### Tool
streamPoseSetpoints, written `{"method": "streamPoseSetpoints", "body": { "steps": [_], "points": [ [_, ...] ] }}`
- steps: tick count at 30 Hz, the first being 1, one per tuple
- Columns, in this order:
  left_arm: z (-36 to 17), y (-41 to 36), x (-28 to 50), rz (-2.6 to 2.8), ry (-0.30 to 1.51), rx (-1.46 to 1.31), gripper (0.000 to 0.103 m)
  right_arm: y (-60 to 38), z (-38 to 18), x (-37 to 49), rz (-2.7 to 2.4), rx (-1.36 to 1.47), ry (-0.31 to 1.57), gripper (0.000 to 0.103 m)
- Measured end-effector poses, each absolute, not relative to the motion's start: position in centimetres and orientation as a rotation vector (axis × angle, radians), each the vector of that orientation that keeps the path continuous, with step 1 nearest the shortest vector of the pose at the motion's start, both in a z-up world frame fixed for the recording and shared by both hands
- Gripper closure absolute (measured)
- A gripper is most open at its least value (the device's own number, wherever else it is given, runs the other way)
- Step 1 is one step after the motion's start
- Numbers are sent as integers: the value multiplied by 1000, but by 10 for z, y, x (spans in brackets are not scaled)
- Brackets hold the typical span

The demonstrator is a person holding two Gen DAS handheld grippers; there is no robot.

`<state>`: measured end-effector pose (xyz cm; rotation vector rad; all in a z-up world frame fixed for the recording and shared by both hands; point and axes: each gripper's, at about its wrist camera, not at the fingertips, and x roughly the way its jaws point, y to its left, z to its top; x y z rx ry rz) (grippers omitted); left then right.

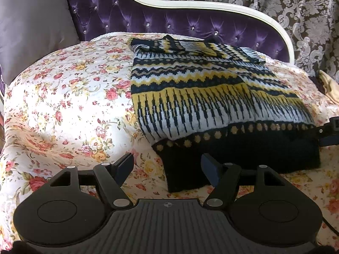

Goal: Fold small clothes
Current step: 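Move the right gripper to the dark ribbed hem and grasp it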

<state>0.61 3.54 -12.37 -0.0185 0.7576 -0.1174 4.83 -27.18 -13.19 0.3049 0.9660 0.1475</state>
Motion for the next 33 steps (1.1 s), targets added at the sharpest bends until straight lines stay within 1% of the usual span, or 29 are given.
{"method": "streamPoseSetpoints", "body": {
  "steps": [6, 7, 8, 9, 10, 11, 12, 13, 14, 18, 19, 20, 21, 22, 26, 33],
  "points": [
    [-121, 36, 9, -117, 755, -2, 34, -268, -132, 50, 191, 285, 977, 0],
    [-120, 37, 9, -111, 753, -5, 34, -267, -132, 49, 203, 283, 978, 1],
    [-119, 38, 9, -107, 751, -9, 34, -266, -131, 50, 214, 280, 980, 5],
    [-119, 39, 9, -102, 749, -14, 34, -265, -132, 51, 217, 274, 983, 5],
    [-118, 41, 9, -98, 747, -19, 34, -265, -131, 52, 218, 266, 986, 7],
    [-118, 42, 9, -92, 745, -24, 34, -264, -130, 52, 217, 257, 984, 15],
    [-118, 42, 9, -89, 744, -26, 34, -264, -130, 53, 211, 249, 980, 21],
    [-117, 43, 8, -89, 744, -26, 34, -265, -129, 53, 199, 244, 978, 31],
    [-117, 44, 9, -90, 744, -25, 34, -267, -128, 54, 192, 250, 977, 38],
    [-116, 46, 8, -85, 741, -21, 34, -282, -129, 55, 195, 341, 973, 50],
    [-116, 47, 8, -82, 739, -23, 34, -285, -130, 55, 201, 366, 974, 59],
    [-116, 48, 8, -81, 739, -25, 34, -288, -131, 55, 209, 393, 974, 72],
    [-116, 49, 8, -80, 739, -24, 34, -290, -132, 56, 226, 426, 974, 80],
    [-116, 50, 8, -78, 740, -23, 34, -292, -133, 56, 242, 459, 970, 83],
    [-114, 54, 6, -71, 731, -4, 34, -295, -118, 57, 319, 520, 905, 84],
    [-109, 60, 14, -74, 711, 32, 34, -297, -67, 83, 434, 618, 738, 84]
  ]
}}
